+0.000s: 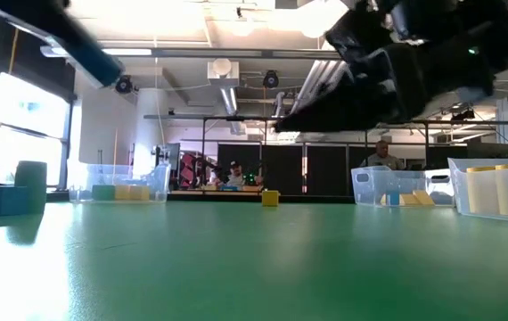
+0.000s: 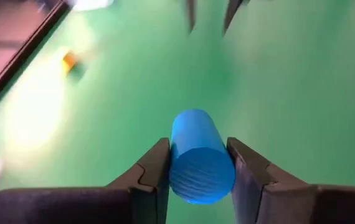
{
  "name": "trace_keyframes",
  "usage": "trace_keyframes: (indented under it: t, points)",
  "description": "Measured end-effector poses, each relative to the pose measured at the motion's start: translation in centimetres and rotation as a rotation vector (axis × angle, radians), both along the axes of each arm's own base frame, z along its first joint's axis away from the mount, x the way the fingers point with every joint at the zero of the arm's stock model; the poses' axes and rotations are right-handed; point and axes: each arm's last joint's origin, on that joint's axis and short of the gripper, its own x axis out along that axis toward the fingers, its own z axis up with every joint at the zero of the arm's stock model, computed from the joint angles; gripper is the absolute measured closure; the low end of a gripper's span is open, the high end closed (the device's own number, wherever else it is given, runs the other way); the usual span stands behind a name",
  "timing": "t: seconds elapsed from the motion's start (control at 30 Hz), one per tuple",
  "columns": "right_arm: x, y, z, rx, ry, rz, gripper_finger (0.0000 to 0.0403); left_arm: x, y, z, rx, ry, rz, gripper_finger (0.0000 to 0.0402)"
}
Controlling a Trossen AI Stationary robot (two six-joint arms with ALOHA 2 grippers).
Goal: Sort blocks by size
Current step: Put the blue cylindrical block into the bottom transparent bin
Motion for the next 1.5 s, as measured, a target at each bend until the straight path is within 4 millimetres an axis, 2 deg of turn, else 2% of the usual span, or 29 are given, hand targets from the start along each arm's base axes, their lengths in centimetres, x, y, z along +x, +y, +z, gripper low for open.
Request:
trace_keyframes:
  t: [0.07, 0.17, 0.33, 0.5, 0.67, 0.93, 1.07, 1.27, 1.4, 1.5]
  points:
    - [1.1, 0.3, 0.2, -0.039, -0.03, 0.019, 0.0214, 0.2, 0.8, -0.8, -0.018, -0.066, -0.051, 0.0306]
    - [2.7, 0.6, 0.3, -0.101, -0.073, 0.058, 0.0214, 0.5, 2.0, -3.1, -0.043, -0.179, -0.105, 0.0306]
    - [5.8, 1.0, 1.0, -0.093, -0.169, 0.046, 0.0213, 0.7, 4.0, -5.9, -0.056, -0.394, -0.154, 0.0304]
    - [8.3, 0.9, 2.1, -0.083, -0.214, -0.01, 0.0202, 0.8, 5.5, -6.1, 0.023, -0.541, -0.182, 0.0301]
    - [9.9, 0.2, 3.7, 0.005, -0.228, -0.111, 0.0194, 1.3, 5.8, -5.5, 0.081, -0.567, -0.249, 0.0302]
    - [10.7, 1.2, 5.3, 0.076, -0.265, 0.03, 0.0194, 1.3, 5.7, -5.4, 0.124, -0.573, -0.291, 0.0302]
    - [10.6, 1.8, 5.3, 0.071, -0.267, 0.014, 0.0211, 1.2, 5.5, -5.4, 0.133, -0.571, -0.313, 0.0302]
    - [10.6, 1.8, 5.3, 0.087, -0.265, 0.002, 0.0277, 1.2, 5.4, -5.4, 0.137, -0.567, -0.319, 0.0302]
    - [10.5, 1.8, 5.2, 0.083, -0.254, -0.019, 0.0277, 1.2, 5.4, -5.5, 0.132, -0.562, -0.314, 0.029]
    - [9.7, 2.2, 6.2, 0.053, -0.169, -0.105, 0.0277, 1.2, 5.5, -5.7, 0.105, -0.545, -0.289, 0.0264]
